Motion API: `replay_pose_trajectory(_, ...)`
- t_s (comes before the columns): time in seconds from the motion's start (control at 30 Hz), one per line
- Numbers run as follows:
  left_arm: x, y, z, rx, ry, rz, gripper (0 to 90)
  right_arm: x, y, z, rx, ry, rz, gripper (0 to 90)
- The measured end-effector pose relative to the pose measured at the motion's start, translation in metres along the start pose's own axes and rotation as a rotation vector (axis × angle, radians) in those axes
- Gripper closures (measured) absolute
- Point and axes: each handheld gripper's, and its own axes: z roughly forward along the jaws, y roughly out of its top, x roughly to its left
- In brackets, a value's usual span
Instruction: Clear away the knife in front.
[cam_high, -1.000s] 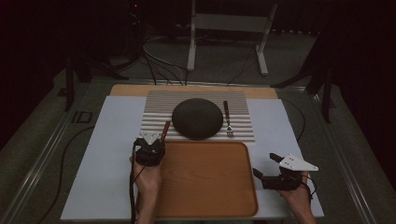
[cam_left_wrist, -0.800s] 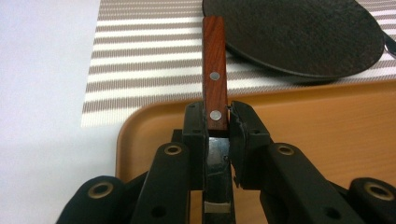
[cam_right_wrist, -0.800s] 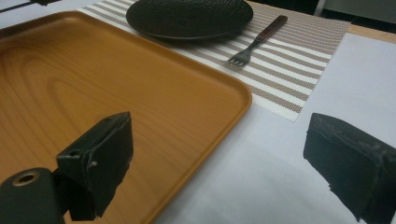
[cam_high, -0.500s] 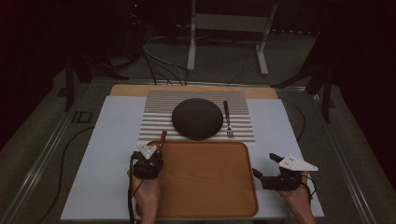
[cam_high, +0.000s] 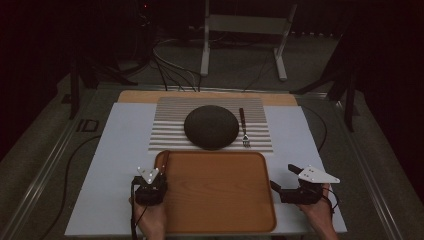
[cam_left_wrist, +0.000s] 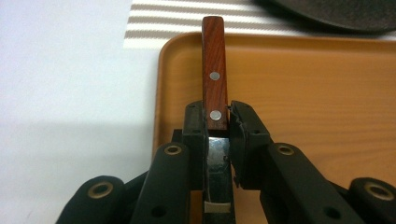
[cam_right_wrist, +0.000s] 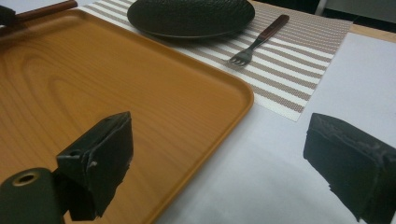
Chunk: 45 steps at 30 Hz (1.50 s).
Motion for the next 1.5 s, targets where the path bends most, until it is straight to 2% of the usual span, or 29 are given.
replay_pose_trajectory(0.23, 0.002, -0.010, 0.002, 0.025, 0.006, 0.001, 75.3, 0.001, 0.000, 0.000, 0.004, 0.002, -0.001, 8.4)
replay_pose_trajectory(0.37, 0.000, -0.009, 0.001, 0.012, 0.026, 0.006, 64.5, 0.001, 0.000, 0.001, 0.004, 0.002, -0.002, 8.4)
replay_pose_trajectory(0.53, 0.001, -0.007, -0.001, -0.019, 0.017, -0.010, 45.2, 0.001, 0.000, 0.000, 0.004, 0.004, -0.002, 8.4)
replay_pose_trajectory(0.63, 0.000, -0.003, -0.003, -0.048, 0.013, 0.003, 34.9, 0.001, 0.000, 0.000, 0.003, 0.004, -0.003, 8.4)
replay_pose_trajectory(0.8, -0.002, 0.007, -0.006, -0.084, -0.023, 0.022, 20.6, 0.001, 0.000, 0.001, 0.004, 0.005, -0.003, 8.4)
replay_pose_trajectory(1.0, 0.000, 0.022, -0.010, -0.126, -0.104, 0.031, 9.9, 0.000, 0.000, 0.000, 0.002, 0.005, -0.002, 8.4)
replay_pose_trajectory(1.03, 0.000, 0.022, -0.010, -0.126, -0.104, 0.031, 7.8, 0.000, 0.000, 0.000, 0.001, 0.005, -0.002, 8.4)
replay_pose_trajectory(1.17, 0.003, 0.039, -0.017, -0.184, -0.161, 0.049, 0.4, 0.000, 0.000, 0.000, 0.001, 0.005, -0.001, 8.4)
replay_pose_trajectory(1.27, 0.006, 0.051, -0.022, -0.221, -0.178, 0.078, 0.2, 0.000, 0.000, 0.000, 0.000, 0.005, 0.000, 8.4)
replay_pose_trajectory(1.43, 0.013, 0.072, -0.028, -0.266, -0.236, 0.116, 0.2, 0.000, 0.000, 0.000, -0.002, 0.005, 0.002, 8.4)
replay_pose_trajectory(1.5, 0.017, 0.080, -0.029, -0.268, -0.272, 0.132, 0.2, 0.000, 0.000, 0.000, -0.002, 0.004, 0.003, 8.4)
